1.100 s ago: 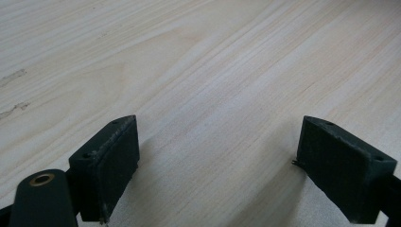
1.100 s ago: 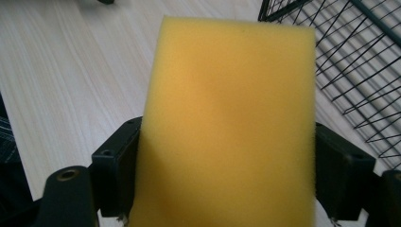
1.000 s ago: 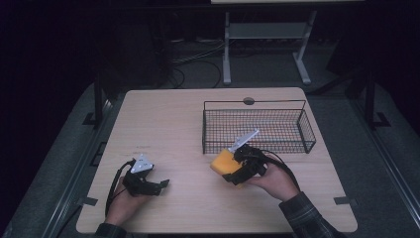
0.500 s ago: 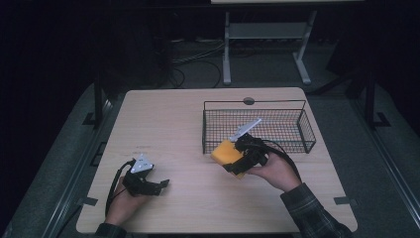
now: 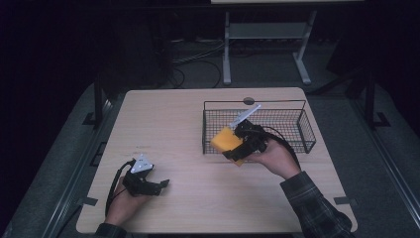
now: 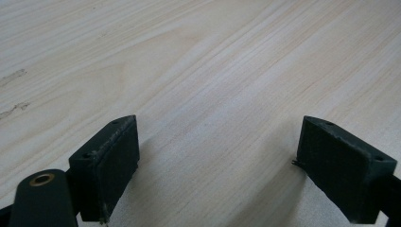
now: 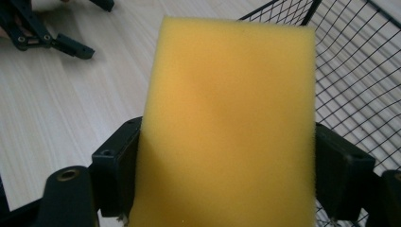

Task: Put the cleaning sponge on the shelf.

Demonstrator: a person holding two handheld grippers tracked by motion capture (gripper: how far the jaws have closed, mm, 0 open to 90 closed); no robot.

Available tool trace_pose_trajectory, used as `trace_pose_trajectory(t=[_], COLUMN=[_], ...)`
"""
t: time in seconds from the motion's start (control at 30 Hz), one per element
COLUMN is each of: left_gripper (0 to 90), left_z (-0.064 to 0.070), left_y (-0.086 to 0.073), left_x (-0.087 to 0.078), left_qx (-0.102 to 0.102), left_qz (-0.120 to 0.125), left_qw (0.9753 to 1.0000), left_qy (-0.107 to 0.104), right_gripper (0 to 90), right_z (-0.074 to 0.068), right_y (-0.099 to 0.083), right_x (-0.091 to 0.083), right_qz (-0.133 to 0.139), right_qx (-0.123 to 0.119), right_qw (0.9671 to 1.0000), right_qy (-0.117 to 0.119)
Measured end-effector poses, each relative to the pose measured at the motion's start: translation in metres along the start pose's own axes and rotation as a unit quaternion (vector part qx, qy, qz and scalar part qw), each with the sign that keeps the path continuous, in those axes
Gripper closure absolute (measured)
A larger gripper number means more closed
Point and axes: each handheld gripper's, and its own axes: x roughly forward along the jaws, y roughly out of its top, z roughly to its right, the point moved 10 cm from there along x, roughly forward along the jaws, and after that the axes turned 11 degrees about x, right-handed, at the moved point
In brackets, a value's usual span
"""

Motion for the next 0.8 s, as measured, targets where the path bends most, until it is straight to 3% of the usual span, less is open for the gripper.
trace_pose_trajectory(t=[0.27, 0.8], left_gripper=[12.9, 12.9], left_z=[0.000, 0.000], left_y=[0.000, 0.000], left_x=[0.000, 0.000], left_qx=[0.001, 0.001], left_qz=[0.000, -0.001], left_qw=[1.0000, 1.0000], left_qy=[0.000, -0.001], right_gripper=[22.0, 22.0], right_z=[0.014, 0.041], right_y=[0.020, 0.045], right_x=[0.004, 0.033], right_qz=[0.000, -0.018], right_qx=[0.004, 0.010], right_qw=[1.0000, 0.9995], right_qy=[-0.009, -0.024])
